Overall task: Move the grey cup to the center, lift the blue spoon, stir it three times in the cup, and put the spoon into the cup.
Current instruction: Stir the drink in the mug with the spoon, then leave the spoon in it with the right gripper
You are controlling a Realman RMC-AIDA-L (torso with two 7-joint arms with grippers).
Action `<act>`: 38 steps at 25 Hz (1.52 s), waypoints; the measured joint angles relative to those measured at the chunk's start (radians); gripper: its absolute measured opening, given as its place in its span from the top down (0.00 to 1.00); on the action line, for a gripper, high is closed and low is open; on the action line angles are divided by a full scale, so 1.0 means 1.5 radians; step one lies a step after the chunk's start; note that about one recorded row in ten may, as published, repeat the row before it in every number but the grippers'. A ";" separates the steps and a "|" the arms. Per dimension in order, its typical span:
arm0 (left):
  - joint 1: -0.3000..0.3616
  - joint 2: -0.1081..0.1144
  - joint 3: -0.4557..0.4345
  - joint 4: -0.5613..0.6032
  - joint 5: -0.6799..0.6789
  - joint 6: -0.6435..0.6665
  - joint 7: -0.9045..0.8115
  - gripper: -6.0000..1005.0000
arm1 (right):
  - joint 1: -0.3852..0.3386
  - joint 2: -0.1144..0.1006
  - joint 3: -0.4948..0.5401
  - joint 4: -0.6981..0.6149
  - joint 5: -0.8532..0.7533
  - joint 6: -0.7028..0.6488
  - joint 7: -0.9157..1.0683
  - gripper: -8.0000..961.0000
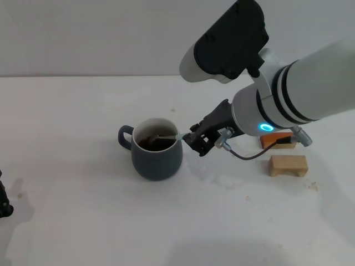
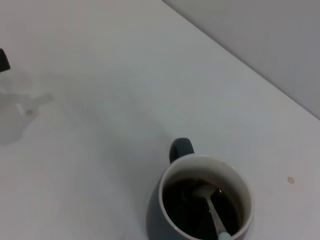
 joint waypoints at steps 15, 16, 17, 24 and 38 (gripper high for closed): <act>0.001 0.000 0.000 -0.002 0.001 0.000 0.002 1.00 | -0.020 0.002 -0.029 0.045 0.005 0.015 0.006 0.79; 0.002 0.000 0.000 -0.002 0.001 0.000 0.001 1.00 | -0.018 0.003 -0.033 0.045 0.006 0.013 0.007 0.79; 0.002 0.000 0.000 -0.002 0.001 0.000 0.001 1.00 | -0.018 0.003 -0.033 0.045 0.006 0.013 0.007 0.79; 0.001 0.000 0.000 -0.003 0.001 0.000 0.001 1.00 | -0.002 0.004 -0.035 0.034 0.007 -0.001 0.007 0.78; 0.000 0.000 0.000 -0.002 0.001 0.001 -0.001 1.00 | 0.004 0.001 -0.025 0.006 -0.024 -0.021 0.001 0.78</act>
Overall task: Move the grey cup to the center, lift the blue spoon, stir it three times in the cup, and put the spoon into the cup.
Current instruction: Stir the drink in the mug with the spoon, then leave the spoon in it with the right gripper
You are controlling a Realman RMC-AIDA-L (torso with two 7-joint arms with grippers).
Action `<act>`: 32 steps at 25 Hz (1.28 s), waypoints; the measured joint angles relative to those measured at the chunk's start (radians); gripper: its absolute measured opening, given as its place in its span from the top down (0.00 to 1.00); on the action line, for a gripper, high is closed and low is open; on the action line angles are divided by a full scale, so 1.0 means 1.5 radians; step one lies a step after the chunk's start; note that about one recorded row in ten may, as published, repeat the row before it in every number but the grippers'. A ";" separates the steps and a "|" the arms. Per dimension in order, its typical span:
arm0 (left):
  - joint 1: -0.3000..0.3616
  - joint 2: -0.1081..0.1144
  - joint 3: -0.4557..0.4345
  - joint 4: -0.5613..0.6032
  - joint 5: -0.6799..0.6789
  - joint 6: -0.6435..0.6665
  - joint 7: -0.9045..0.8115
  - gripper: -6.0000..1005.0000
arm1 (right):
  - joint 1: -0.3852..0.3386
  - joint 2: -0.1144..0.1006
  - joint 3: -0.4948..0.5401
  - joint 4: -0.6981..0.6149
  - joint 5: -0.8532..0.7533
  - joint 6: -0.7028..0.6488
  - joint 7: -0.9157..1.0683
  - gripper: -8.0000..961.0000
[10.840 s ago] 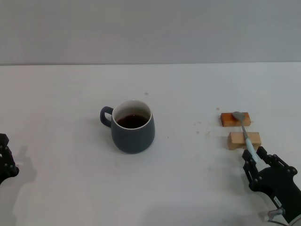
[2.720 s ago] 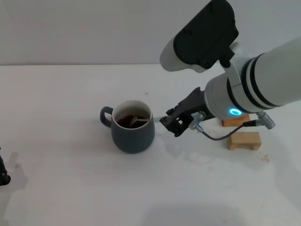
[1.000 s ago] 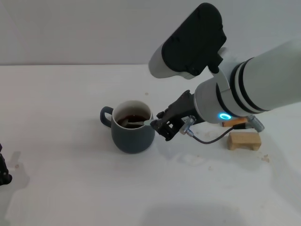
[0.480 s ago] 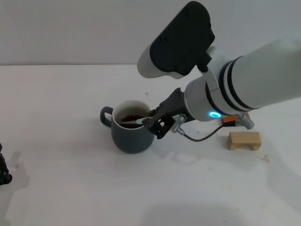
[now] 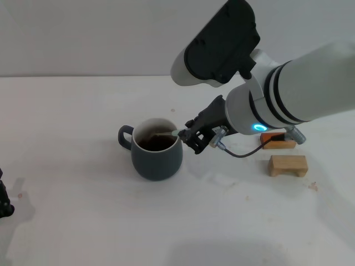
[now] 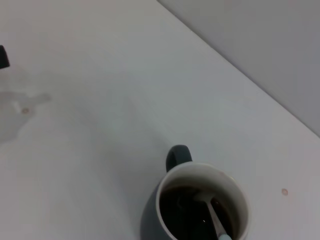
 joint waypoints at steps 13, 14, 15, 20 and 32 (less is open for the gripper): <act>0.000 -0.001 0.009 -0.001 0.000 -0.002 0.000 1.00 | -0.037 0.001 -0.005 0.050 0.003 0.034 0.004 0.78; 0.000 -0.001 0.009 -0.001 0.000 -0.002 0.000 1.00 | -0.037 0.001 -0.005 0.050 0.003 0.034 0.004 0.78; 0.000 -0.001 0.010 -0.001 0.000 -0.002 0.000 1.00 | -0.038 0.002 -0.007 0.052 0.006 0.034 0.004 0.78; 0.000 -0.001 0.011 -0.001 0.000 -0.001 0.000 1.00 | -0.032 0.002 -0.015 0.052 0.028 0.027 0.005 0.78; 0.000 -0.001 0.011 -0.001 0.000 0.000 0.000 1.00 | 0.006 0.002 -0.022 -0.005 0.030 -0.024 0.005 0.78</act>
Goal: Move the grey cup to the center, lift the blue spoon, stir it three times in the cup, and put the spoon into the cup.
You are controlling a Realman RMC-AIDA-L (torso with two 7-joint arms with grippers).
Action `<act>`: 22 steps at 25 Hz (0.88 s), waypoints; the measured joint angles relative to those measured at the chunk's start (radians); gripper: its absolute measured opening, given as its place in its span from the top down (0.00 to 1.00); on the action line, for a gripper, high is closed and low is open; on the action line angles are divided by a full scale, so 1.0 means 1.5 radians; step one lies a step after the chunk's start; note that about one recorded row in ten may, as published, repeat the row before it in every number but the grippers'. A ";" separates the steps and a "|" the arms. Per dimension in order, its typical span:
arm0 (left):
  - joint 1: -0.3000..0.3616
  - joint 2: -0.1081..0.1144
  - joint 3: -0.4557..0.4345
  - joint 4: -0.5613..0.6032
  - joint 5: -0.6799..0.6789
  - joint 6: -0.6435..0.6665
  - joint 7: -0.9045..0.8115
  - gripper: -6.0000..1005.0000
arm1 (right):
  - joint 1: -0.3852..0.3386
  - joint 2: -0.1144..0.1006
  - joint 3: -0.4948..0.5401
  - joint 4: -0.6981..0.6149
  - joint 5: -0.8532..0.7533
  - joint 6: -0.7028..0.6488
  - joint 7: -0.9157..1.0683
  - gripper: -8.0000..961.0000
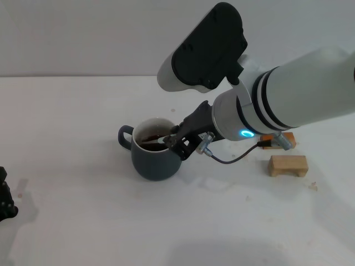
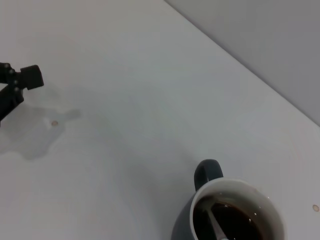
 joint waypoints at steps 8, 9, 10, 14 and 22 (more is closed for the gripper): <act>-0.002 0.001 0.000 0.000 0.000 0.000 0.000 1.00 | -0.011 -0.001 0.009 0.025 -0.004 -0.001 0.000 0.68; -0.002 0.001 0.000 0.000 0.000 0.000 0.000 1.00 | -0.015 -0.001 0.012 0.030 -0.005 -0.004 0.000 0.63; -0.002 0.001 0.000 0.000 0.000 0.000 0.000 1.00 | -0.019 -0.001 0.014 0.033 -0.005 -0.009 -0.001 0.59; -0.003 0.001 -0.001 0.000 0.000 0.001 0.001 1.00 | -0.069 -0.002 0.025 0.063 -0.048 -0.097 -0.003 0.53; -0.003 0.001 -0.001 0.000 -0.002 0.003 0.003 1.00 | -0.367 -0.004 0.001 0.081 -0.208 -0.702 -0.020 0.49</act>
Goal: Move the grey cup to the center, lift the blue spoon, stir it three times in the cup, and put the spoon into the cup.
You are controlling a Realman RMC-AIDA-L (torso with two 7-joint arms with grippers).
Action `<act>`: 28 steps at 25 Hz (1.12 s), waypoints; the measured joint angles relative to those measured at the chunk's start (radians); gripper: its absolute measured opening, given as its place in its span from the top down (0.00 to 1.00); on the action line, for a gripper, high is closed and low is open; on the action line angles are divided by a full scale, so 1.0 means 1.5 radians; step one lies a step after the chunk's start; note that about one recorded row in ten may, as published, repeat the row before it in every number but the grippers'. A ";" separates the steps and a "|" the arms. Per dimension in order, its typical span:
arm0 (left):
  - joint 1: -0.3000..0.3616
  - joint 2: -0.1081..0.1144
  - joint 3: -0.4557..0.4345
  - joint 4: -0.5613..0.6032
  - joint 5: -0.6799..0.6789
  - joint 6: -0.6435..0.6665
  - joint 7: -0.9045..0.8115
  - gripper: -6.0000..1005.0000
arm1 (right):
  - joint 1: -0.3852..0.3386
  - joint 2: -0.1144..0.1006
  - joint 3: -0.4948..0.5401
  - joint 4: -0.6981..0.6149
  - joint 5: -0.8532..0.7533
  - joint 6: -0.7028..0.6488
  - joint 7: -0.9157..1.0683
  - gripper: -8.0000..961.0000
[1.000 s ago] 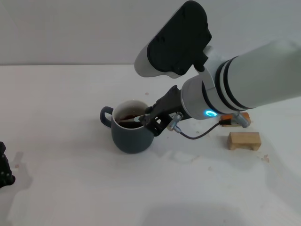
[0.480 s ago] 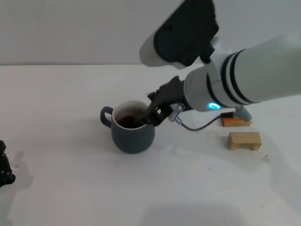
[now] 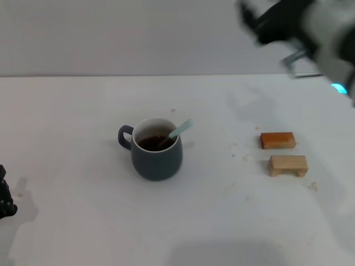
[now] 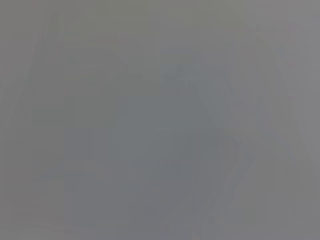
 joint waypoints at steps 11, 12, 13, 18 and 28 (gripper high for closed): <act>0.001 0.001 -0.005 0.003 -0.003 0.003 -0.001 1.00 | -0.187 0.004 -0.046 -0.372 0.094 -0.714 -0.002 0.42; 0.001 0.001 -0.005 0.003 -0.003 0.003 0.000 1.00 | -0.185 0.004 -0.058 -0.422 0.136 -0.772 0.000 0.42; 0.000 0.001 -0.005 0.003 -0.004 0.003 0.001 1.00 | -0.183 0.004 -0.072 -0.463 0.183 -0.815 0.001 0.41; -0.001 0.002 -0.007 0.003 -0.004 0.003 0.001 1.00 | -0.191 0.002 -0.126 -0.560 0.331 -0.912 0.005 0.38; -0.008 0.001 -0.009 0.000 -0.003 0.006 0.003 1.00 | -0.171 0.006 -0.176 -0.663 0.364 -1.017 0.006 0.23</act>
